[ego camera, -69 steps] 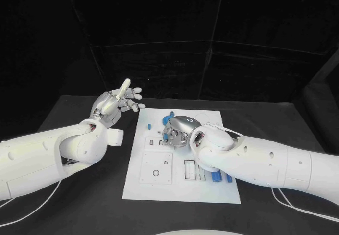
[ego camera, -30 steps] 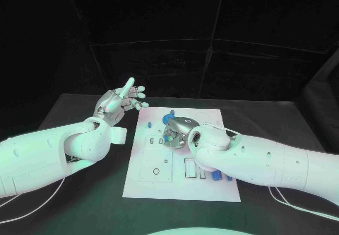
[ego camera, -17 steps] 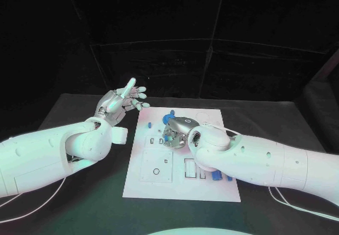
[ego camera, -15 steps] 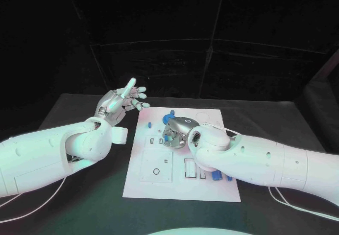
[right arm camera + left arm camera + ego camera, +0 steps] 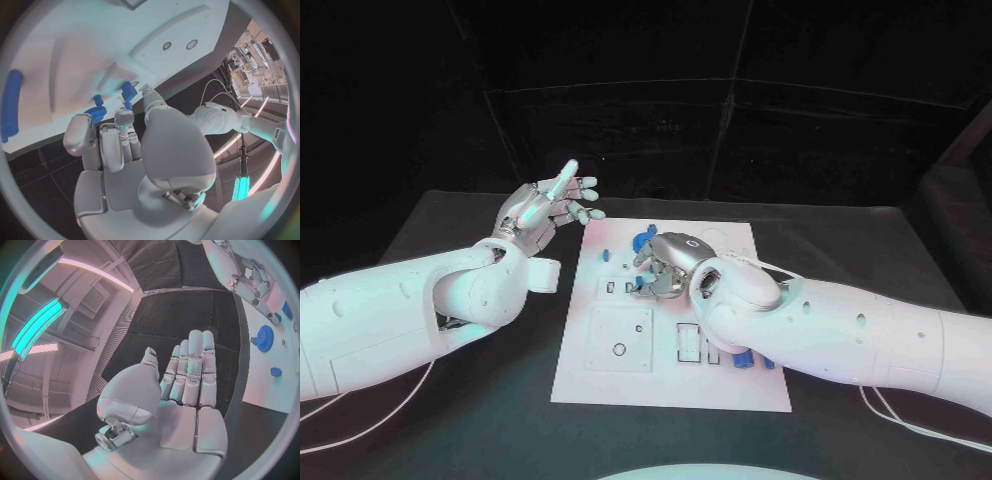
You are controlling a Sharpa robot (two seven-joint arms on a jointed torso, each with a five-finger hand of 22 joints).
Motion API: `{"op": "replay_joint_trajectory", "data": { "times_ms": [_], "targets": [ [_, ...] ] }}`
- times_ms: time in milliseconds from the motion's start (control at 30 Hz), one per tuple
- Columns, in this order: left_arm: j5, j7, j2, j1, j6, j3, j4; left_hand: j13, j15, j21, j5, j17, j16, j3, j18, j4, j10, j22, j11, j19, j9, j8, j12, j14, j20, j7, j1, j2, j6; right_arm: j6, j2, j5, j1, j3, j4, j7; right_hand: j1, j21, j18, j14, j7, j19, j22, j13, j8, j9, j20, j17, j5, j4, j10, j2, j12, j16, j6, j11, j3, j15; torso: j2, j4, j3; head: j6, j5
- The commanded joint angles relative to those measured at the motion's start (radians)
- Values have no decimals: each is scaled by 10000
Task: Assemble the parts on the task board
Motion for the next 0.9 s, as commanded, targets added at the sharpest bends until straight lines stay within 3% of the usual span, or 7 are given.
{"op": "replay_joint_trajectory", "data": {
  "times_ms": [33,233,500,600,700,767,900],
  "targets": [
    [-136,-46,-25,18,194,11,-17,-139,-71,86,13,59,274,27,156,-107,36,15,-27,364,-42,73,-53,433,-58,-34,100,2,-105,-1372,-451,191,16,10,583,1156,166,-44,22,554,5,3,7,86,50,7,64,295,46,95,2,-24,136,-60,-132,2,-205,93,-5,14,11,-59,45],
    [-909,-720,-116,19,-5,11,-128,-312,-284,505,14,317,1060,89,160,-402,596,136,-198,1121,-145,208,173,1240,-285,-167,263,-128,-118,-2384,-1315,1507,181,109,1301,3517,611,-125,45,521,104,-98,-139,281,-55,-42,107,215,111,202,61,236,416,-136,-682,78,-259,151,-35,-52,-10,51,26],
    [-3458,-4613,-158,116,574,13,-191,328,-767,1300,14,4623,3975,316,155,-651,2074,466,-726,2115,-122,686,1568,3232,-781,-651,158,-291,460,-1940,-2397,3436,877,465,1456,4097,1108,-171,63,481,34,-140,-205,160,126,45,99,63,460,18,-43,653,312,-264,-278,15,-63,114,-60,15,18,88,3],
    [-5091,-6328,33,370,1548,13,-498,862,-859,1513,24,5172,4363,450,133,-672,2202,580,-817,2182,-95,917,2439,3365,-873,-734,75,-314,430,-1377,-2801,4212,1205,498,1407,3868,1215,-331,128,375,0,-336,-544,-138,193,60,65,-348,520,-20,-217,835,-26,-572,-110,-23,19,79,-176,-42,7,73,13],
    [-6163,-7667,295,660,2322,13,-779,1586,-1049,1743,25,6801,5180,432,149,-469,2514,699,-1040,2335,205,1589,3642,3851,-1040,-1034,-237,-366,878,-1105,-3104,4510,1371,510,1378,3682,1299,-963,339,-24,-43,-1043,-1718,-1114,314,73,13,-1674,861,-21,-782,968,-1178,-1663,141,-86,115,28,-246,-92,14,56,47],
    [-6779,-8444,511,840,2857,12,-954,2941,-1137,1935,5,7290,5437,505,160,-385,2686,804,-1119,2436,454,2047,4867,3991,-1171,-1153,-305,-411,751,-984,-3264,4633,1425,513,1362,3615,1308,-1335,424,-186,-67,-1338,-2268,-1717,332,53,-11,-2292,888,8,-1016,972,-1866,-2269,209,-106,139,-1,-297,-109,42,28,101],
    [-7519,-9650,922,1085,3934,13,-1267,3417,-1154,2050,11,7387,5483,373,125,-13,2577,871,-1161,2450,640,2374,5337,4013,-1166,-1105,-679,-474,503,-723,-3527,4786,1473,514,1375,3569,1362,-2020,574,-357,-80,-1768,-3280,-2896,296,15,-33,-3342,835,82,-1314,981,-3152,-3341,210,-119,211,-21,-354,-95,80,14,130]
  ]
}}
